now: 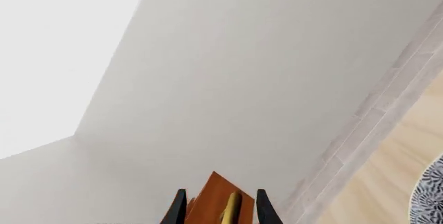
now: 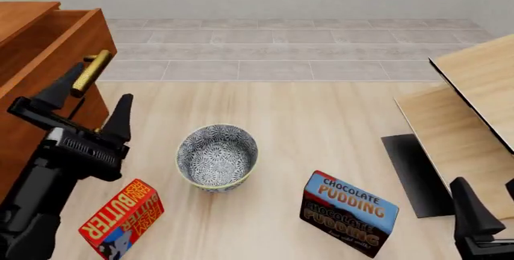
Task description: Close the top drawer of the cabinet.
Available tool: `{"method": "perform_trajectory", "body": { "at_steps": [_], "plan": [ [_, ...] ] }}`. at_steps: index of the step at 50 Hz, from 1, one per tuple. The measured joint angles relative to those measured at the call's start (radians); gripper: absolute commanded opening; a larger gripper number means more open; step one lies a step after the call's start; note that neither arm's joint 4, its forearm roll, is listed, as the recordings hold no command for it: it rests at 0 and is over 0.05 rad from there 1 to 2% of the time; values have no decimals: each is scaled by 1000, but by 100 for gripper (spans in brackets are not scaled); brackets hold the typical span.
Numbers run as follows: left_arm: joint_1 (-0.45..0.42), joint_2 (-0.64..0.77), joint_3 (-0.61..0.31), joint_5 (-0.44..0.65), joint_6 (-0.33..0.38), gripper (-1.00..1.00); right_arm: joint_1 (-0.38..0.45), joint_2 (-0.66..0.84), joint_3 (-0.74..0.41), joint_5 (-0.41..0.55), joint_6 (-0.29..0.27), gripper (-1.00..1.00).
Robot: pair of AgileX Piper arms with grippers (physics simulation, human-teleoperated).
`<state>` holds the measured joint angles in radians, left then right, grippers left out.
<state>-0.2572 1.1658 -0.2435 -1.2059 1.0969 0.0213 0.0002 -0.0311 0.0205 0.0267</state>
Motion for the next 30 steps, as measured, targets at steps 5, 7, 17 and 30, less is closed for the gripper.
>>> {"method": "perform_trajectory", "body": {
  "at_steps": [5, 7, 17, 30],
  "plan": [
    [13, 21, -17, -6, 33, 100, -2, 0, -3, 2, 1, 100],
    [18, 30, -24, -7, 49, 100, -2, 0, -4, 2, 2, 100],
    [51, 81, -63, -12, 114, 100, -5, 0, -7, 3, 4, 100],
    [87, 146, -102, -13, 155, 100, -10, 0, -8, 2, 6, 100]
  ]
}}
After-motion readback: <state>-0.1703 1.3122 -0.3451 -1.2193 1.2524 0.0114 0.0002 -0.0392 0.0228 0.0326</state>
